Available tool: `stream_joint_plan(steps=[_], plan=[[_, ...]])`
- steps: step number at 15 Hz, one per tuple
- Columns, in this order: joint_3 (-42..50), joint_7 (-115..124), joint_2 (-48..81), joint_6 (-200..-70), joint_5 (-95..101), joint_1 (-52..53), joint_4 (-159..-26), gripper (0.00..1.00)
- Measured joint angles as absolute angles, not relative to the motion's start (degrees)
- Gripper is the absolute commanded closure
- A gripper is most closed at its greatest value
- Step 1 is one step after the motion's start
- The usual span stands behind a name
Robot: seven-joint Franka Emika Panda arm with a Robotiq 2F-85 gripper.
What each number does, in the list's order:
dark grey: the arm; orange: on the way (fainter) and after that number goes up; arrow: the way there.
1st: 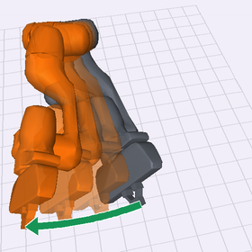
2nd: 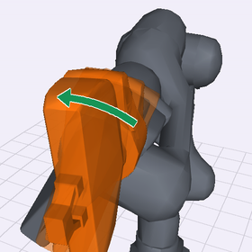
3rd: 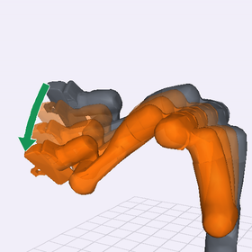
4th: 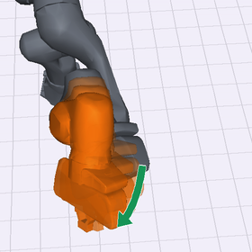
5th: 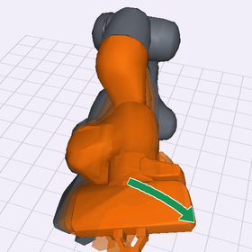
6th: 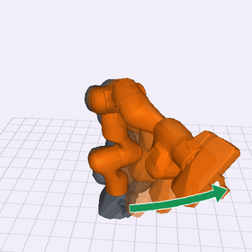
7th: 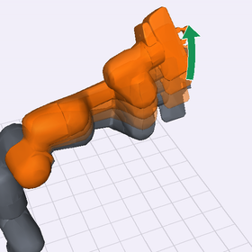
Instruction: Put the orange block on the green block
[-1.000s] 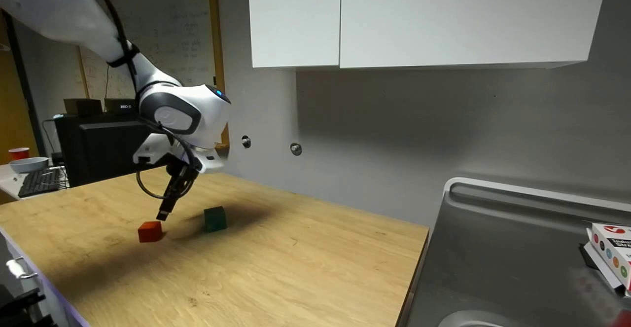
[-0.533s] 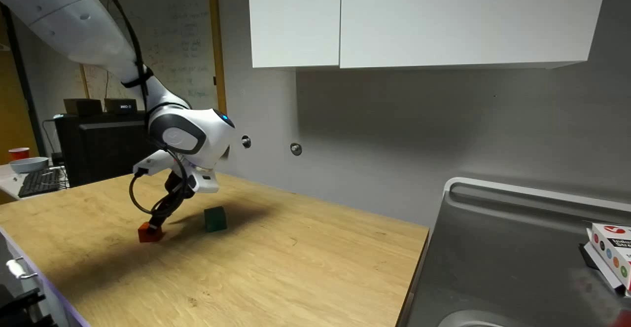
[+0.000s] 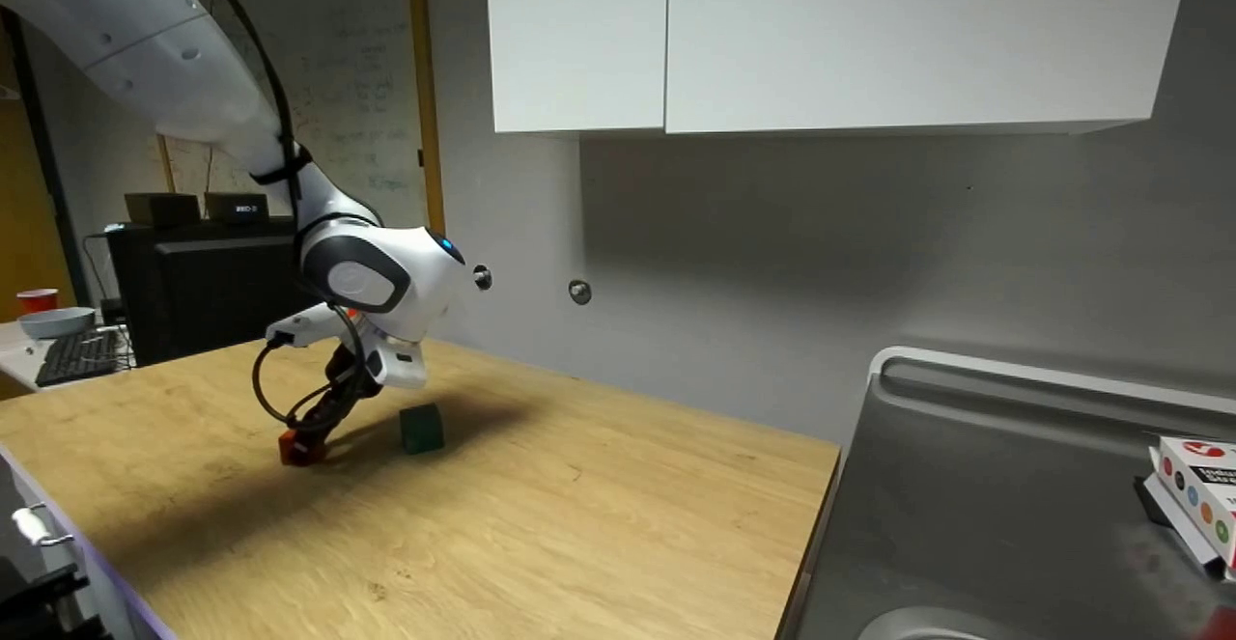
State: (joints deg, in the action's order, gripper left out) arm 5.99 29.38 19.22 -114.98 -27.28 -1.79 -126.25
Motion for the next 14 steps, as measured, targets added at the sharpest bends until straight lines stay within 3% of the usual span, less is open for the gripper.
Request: stream_joint_plan(steps=[14], plan=[[7.1,29.8,15.4,-109.7,-27.1,-4.8,-113.9,0.82]])
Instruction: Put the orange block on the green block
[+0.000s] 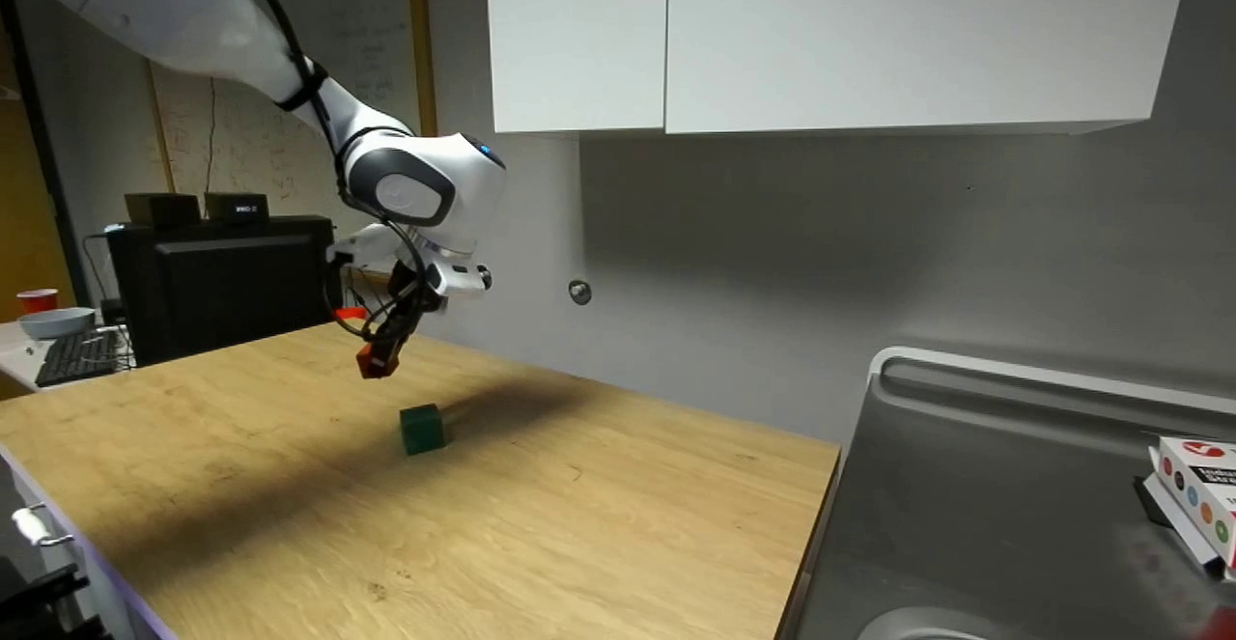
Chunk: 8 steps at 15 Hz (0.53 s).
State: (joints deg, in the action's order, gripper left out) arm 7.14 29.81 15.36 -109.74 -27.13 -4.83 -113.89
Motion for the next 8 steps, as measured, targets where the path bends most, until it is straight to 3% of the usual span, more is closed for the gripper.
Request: stream_joint_plan(steps=[8], plan=[[8.5,29.4,18.6,-107.1,-27.2,-8.8,-108.8,0.82]])
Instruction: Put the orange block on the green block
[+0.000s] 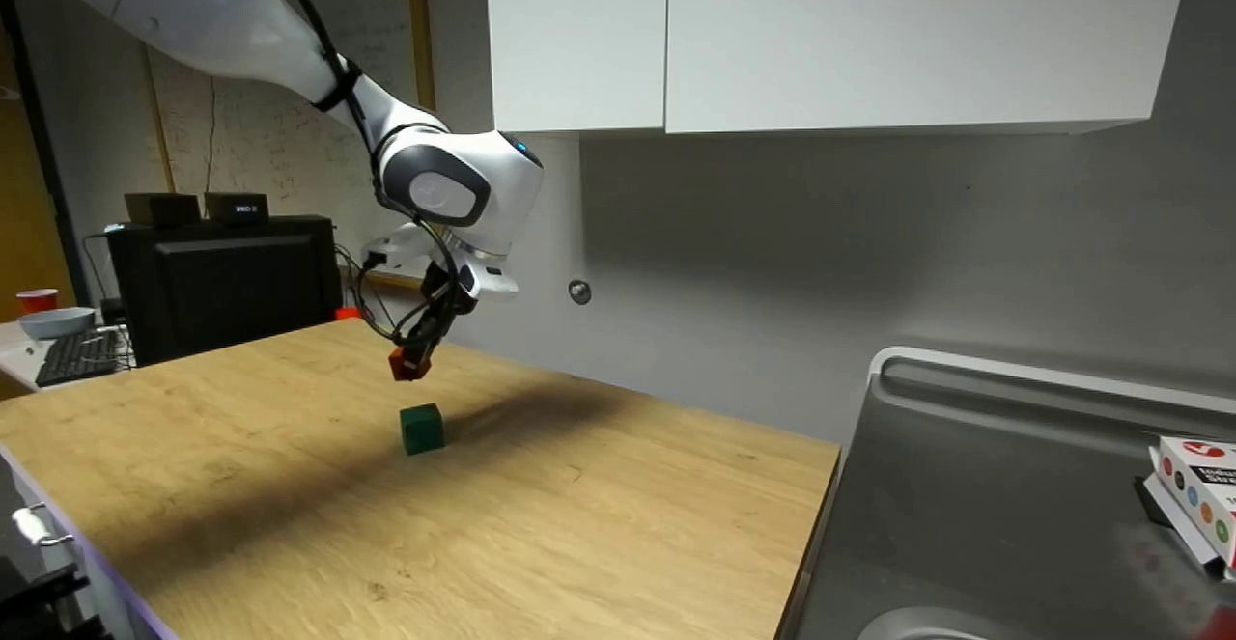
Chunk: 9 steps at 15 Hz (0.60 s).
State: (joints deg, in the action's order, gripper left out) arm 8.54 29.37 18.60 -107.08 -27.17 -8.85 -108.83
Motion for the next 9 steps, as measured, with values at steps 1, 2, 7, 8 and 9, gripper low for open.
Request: stream_joint_plan(steps=[1,2,7,8,9], plan=[[8.6,29.4,19.4,-106.9,-27.2,-9.2,-108.5,0.82],[8.6,29.3,20.2,-106.8,-27.2,-9.4,-108.2,0.82],[8.6,29.2,24.1,-105.6,-27.3,-10.0,-106.8,0.32],[8.6,29.1,24.8,-105.2,-27.3,-10.1,-106.5,0.31],[8.6,29.0,25.4,-104.8,-27.3,-10.2,-106.1,0.26]])
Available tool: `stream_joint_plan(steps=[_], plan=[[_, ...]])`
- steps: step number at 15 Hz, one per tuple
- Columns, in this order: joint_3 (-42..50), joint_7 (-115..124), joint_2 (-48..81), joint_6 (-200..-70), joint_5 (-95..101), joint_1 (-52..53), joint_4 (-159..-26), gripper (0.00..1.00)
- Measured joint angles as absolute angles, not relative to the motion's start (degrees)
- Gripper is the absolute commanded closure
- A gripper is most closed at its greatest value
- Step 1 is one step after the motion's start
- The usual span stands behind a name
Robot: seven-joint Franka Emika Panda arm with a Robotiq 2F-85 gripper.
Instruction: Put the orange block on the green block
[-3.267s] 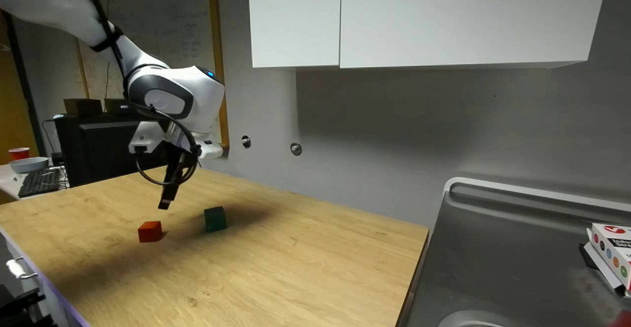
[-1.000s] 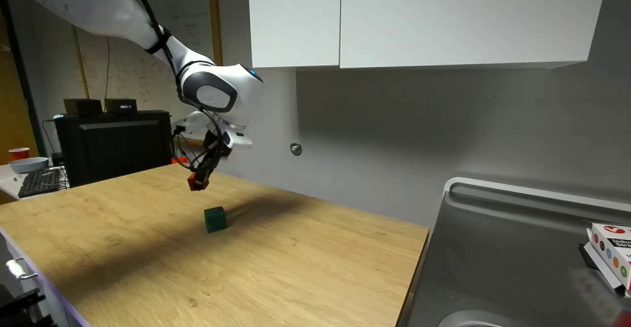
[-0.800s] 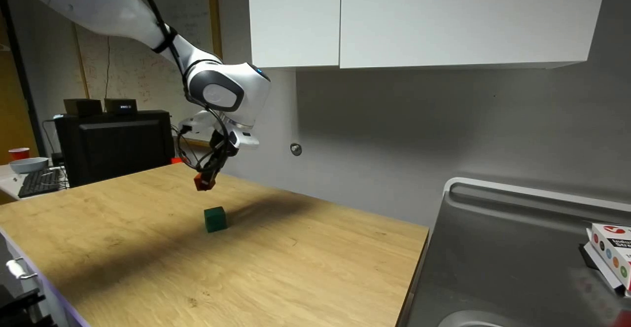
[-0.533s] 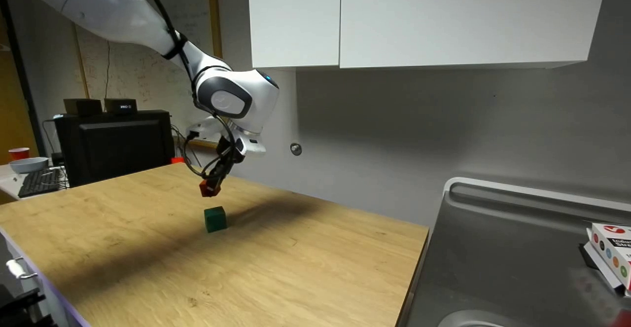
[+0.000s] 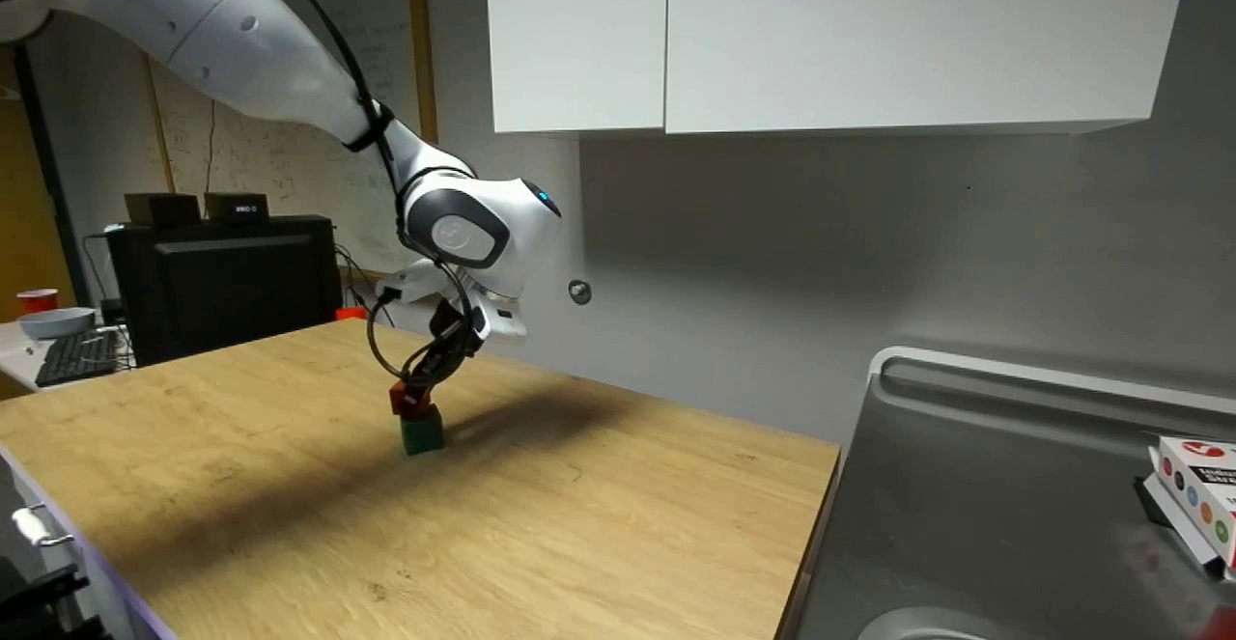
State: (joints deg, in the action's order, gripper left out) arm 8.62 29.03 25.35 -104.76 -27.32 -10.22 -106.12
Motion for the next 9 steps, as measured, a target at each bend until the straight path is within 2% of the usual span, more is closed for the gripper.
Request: stream_joint_plan(steps=[3,4,9], plan=[[8.6,29.0,26.2,-103.7,-27.3,-10.4,-105.2,0.03],[8.6,29.0,26.3,-103.3,-27.3,-10.5,-104.9,0.0],[8.6,28.0,26.3,-102.7,-27.4,-10.6,-103.9,0.0]])
